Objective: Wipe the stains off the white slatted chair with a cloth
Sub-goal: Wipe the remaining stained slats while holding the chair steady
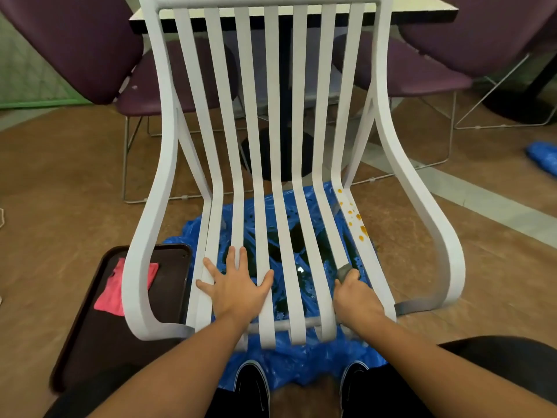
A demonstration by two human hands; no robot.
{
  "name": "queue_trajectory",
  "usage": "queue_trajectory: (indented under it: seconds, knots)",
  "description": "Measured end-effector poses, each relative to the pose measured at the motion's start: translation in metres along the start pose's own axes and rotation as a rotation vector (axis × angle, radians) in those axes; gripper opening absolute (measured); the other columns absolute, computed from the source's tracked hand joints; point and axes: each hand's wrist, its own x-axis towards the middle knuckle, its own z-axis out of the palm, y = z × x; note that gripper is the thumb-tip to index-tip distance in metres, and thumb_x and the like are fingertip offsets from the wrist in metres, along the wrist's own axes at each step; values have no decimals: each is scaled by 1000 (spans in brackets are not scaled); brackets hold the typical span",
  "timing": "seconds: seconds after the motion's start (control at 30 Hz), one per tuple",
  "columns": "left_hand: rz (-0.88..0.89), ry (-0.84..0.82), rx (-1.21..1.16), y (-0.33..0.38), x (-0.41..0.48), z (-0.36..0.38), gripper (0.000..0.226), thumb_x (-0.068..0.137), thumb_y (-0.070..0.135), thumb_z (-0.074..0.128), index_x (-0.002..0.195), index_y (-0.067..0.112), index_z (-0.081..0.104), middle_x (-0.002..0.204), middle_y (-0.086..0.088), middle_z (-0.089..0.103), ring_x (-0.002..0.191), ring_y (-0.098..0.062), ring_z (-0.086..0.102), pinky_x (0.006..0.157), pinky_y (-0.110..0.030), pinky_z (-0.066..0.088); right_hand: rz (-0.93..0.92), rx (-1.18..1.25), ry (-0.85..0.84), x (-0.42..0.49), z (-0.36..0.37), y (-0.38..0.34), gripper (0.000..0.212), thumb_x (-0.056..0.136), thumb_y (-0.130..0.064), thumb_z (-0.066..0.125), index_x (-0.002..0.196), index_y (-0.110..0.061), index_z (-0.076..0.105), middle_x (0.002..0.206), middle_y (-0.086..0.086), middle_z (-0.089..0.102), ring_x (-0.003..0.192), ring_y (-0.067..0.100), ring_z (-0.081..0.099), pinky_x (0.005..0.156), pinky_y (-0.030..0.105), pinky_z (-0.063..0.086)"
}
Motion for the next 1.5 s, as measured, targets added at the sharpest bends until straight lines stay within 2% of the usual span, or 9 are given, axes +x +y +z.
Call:
queue_trajectory:
  seconds: [0.23,0.4,0.47,0.57,0.73,0.87,1.0,1.37,1.5]
  knots:
    - [2,7,10,1,0,2,96,85,86,20,163,33,1,170,8,-4,151,-49,-12,112,-76,9,24,88,-19,5,-1,0,32,103,-33,29,121,-8,38,92,6,50,81,24,50,72,34,40]
    - [8,3,19,2,2,3,95,86,87,19,162,33,0,170,8,-6,150,-49,-13,112,-76,9,-3,112,23,44,-7,-14,32,104,-35,31,120,-8,39,73,-3,34,76,21,48,68,35,39]
    - [9,2,20,1,1,4,95,86,86,20,162,34,-1,170,8,-7,150,-49,-13,112,-76,9,-28,73,59,63,-8,-22,30,105,-36,31,113,-8,38,76,-2,43,68,19,51,62,33,40]
    - [2,7,21,0,2,6,95,86,86,19,162,34,-2,170,9,-7,150,-48,-14,112,-76,10,0,133,71,95,-11,-38,26,105,-39,33,101,-13,31,94,11,63,85,30,66,64,35,44]
    - [1,14,24,0,5,8,94,85,86,19,162,35,0,170,9,-7,151,-47,-15,112,-75,11,49,200,26,138,-24,-60,30,105,-42,32,109,-13,36,106,15,62,99,36,63,76,42,49]
    - [-5,7,46,-1,7,8,95,84,87,15,162,35,-2,170,10,-8,151,-46,-15,112,-74,13,28,122,18,164,-35,-77,36,107,-36,30,125,-7,39,119,17,58,109,38,62,81,43,52]
    - [-7,-7,50,0,6,8,95,84,87,15,161,36,-4,169,11,-9,150,-46,-16,112,-74,13,34,179,41,192,-37,-84,34,106,-38,31,120,-8,38,111,15,58,112,37,61,74,39,42]
    - [-44,-39,42,0,11,9,98,80,92,14,159,41,-13,167,18,-17,150,-42,-22,114,-72,9,-9,263,105,248,-40,-102,25,105,-40,34,102,-15,33,110,16,62,106,35,62,75,36,40]
    - [-46,-46,61,0,10,8,96,79,92,12,157,44,-18,165,19,-23,150,-42,-23,115,-71,11,16,269,124,257,-41,-107,31,106,-42,32,114,-12,39,112,16,62,109,35,60,80,39,42]
